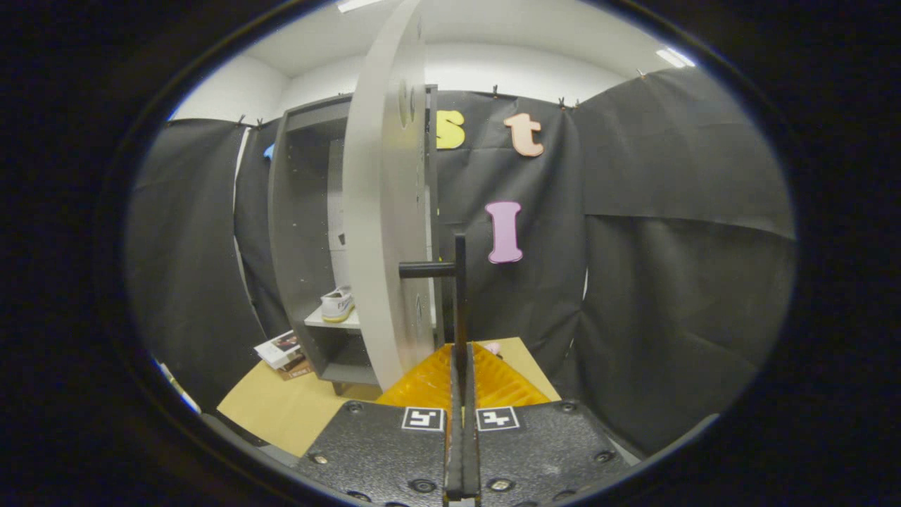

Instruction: Open the shoe cabinet door, grab the shoes and put them into the shoe cabinet, then close the shoe cabinet door.

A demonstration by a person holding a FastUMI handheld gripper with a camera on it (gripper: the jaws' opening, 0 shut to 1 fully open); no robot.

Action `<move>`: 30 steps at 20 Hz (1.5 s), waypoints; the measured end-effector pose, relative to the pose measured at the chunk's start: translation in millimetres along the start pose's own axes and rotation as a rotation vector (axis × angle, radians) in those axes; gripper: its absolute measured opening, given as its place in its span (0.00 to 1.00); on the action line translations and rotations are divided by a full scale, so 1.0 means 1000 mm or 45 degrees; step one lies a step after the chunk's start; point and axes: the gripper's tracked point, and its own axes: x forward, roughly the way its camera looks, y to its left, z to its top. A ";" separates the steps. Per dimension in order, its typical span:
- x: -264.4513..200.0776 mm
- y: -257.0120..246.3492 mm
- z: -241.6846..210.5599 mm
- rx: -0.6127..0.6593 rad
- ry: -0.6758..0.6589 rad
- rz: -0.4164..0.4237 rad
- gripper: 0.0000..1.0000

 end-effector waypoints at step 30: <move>-0.013 0.085 -0.179 -0.098 0.498 0.295 0.90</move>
